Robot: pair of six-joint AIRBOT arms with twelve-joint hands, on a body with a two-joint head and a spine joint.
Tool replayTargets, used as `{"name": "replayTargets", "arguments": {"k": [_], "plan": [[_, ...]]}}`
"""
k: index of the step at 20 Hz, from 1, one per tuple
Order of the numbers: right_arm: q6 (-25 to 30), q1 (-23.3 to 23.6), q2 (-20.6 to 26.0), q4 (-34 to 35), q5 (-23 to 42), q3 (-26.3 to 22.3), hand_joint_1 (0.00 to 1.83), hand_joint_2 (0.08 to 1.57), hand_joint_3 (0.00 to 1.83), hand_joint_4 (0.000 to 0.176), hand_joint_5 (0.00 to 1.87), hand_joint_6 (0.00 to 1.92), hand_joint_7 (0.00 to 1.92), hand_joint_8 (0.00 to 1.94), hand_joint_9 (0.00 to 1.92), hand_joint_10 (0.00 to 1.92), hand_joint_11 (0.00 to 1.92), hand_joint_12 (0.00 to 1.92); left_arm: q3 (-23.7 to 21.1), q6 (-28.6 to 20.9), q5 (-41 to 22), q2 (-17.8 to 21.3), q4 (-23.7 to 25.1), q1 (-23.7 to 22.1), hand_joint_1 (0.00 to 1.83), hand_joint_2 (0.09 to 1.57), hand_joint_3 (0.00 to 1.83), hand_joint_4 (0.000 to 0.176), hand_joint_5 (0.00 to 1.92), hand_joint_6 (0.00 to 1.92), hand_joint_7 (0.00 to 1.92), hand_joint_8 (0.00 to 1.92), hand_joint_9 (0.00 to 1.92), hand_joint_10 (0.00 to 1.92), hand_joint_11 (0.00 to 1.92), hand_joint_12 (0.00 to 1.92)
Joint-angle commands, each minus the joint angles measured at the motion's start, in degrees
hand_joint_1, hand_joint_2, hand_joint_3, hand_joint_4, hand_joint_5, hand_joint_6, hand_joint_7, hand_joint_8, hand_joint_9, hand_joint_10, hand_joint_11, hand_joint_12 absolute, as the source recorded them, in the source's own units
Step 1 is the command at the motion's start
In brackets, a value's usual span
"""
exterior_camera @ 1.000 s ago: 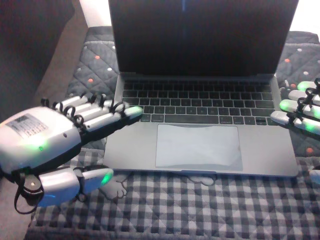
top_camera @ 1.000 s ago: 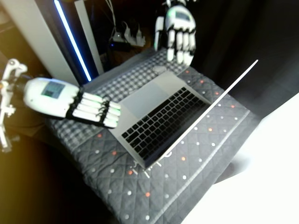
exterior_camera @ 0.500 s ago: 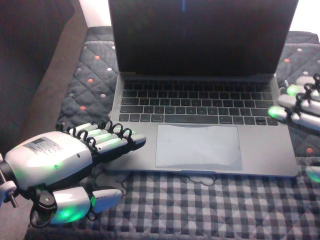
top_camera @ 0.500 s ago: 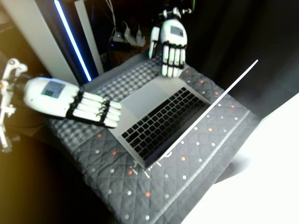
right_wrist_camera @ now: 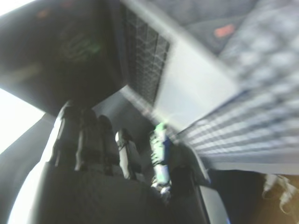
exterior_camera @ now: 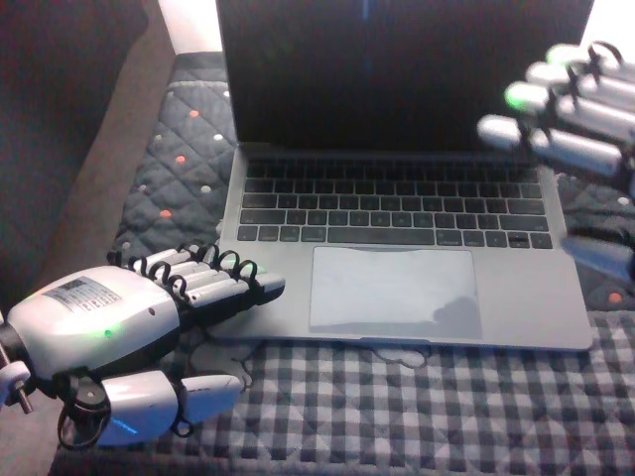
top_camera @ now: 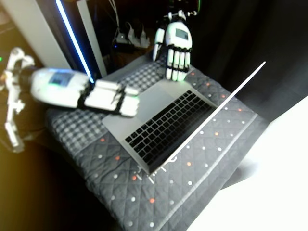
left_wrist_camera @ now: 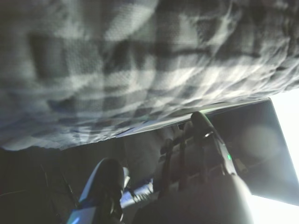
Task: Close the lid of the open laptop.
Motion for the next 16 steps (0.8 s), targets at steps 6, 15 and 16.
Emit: {"name": "replayTargets", "arguments": {"k": [6, 15, 16], "plan": [[0.02, 13.15, -4.06, -1.79, -0.79, 4.47, 0.2, 1.42, 0.0, 0.0, 0.0, 0.0, 0.0, 0.0, 0.0, 0.0, 0.0, 0.0, 0.57, -0.56, -4.42, -1.58, -0.15, -0.1, 0.14, 1.49, 0.0, 0.001, 0.1, 0.01, 0.12, 0.01, 0.09, 0.09, 0.0, 0.79], [-14.48, 28.69, -8.5, 5.47, -13.22, 9.15, 0.3, 1.44, 0.01, 0.068, 0.0, 0.0, 0.0, 0.0, 0.0, 0.0, 0.0, 0.0, 2.35, -2.71, -3.04, -3.59, 1.98, -0.76, 0.17, 1.49, 0.0, 0.026, 0.08, 0.0, 0.1, 0.0, 0.09, 0.05, 0.0, 0.72], [-14.52, 28.98, -8.62, 5.87, -13.37, 9.39, 0.3, 1.46, 0.02, 0.053, 0.0, 0.0, 0.0, 0.0, 0.0, 0.0, 0.0, 0.0, 2.62, -3.3, -2.89, -3.87, 2.36, -0.98, 0.21, 1.48, 0.0, 0.023, 0.1, 0.01, 0.12, 0.01, 0.09, 0.05, 0.0, 0.68]]}}
